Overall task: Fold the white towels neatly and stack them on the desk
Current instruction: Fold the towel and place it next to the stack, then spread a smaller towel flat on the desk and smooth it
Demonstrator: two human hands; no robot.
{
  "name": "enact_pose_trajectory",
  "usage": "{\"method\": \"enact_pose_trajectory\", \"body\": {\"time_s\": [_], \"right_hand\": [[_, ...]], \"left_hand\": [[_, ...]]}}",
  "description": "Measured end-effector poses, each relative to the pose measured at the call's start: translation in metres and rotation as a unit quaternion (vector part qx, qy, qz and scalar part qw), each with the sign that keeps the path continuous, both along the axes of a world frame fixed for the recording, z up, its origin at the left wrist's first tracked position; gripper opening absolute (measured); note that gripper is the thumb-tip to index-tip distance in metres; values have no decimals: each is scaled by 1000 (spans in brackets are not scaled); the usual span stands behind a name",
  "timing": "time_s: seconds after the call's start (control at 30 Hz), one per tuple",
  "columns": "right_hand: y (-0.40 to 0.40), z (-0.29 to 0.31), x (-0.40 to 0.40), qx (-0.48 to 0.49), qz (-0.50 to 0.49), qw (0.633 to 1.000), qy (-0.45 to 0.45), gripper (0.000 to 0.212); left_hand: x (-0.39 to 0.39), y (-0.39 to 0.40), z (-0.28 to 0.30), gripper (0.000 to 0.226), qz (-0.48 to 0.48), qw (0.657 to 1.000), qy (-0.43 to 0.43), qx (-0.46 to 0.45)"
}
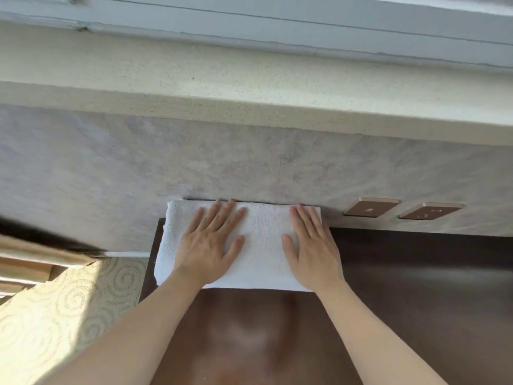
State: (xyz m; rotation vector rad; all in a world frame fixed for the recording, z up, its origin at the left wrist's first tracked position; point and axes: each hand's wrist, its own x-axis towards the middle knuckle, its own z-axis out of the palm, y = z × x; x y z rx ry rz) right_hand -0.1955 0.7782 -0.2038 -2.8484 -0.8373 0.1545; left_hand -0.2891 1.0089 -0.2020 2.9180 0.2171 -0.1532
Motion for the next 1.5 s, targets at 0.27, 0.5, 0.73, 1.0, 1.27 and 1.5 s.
{"method": "enact_pose_trajectory", "body": {"time_s": [0.27, 0.5, 0.73, 1.0, 1.27, 1.5], "right_hand": [[-9, 29, -6, -28, -17, 998, 55, 79], [-59, 77, -50, 45, -113, 989, 80, 69], [-173, 125, -89, 77, -183, 979, 49, 84], [-387, 182, -161, 139, -347, 928, 0, 63], [-591, 239, -254, 160, -465, 868, -67, 62], [-715, 271, -291, 159, -533, 824, -105, 62]], "left_hand": [[-2, -11, 17, 69, 4, 1000, 31, -4], [-9, -63, 49, 73, -67, 998, 9, -14], [-4, -165, 99, 79, -136, 987, -61, -61], [-22, -359, 171, 87, -258, 959, -104, -55], [-50, -608, 217, 95, -417, 895, -136, -83], [-54, -756, 241, 97, -497, 852, -145, -78]]}}
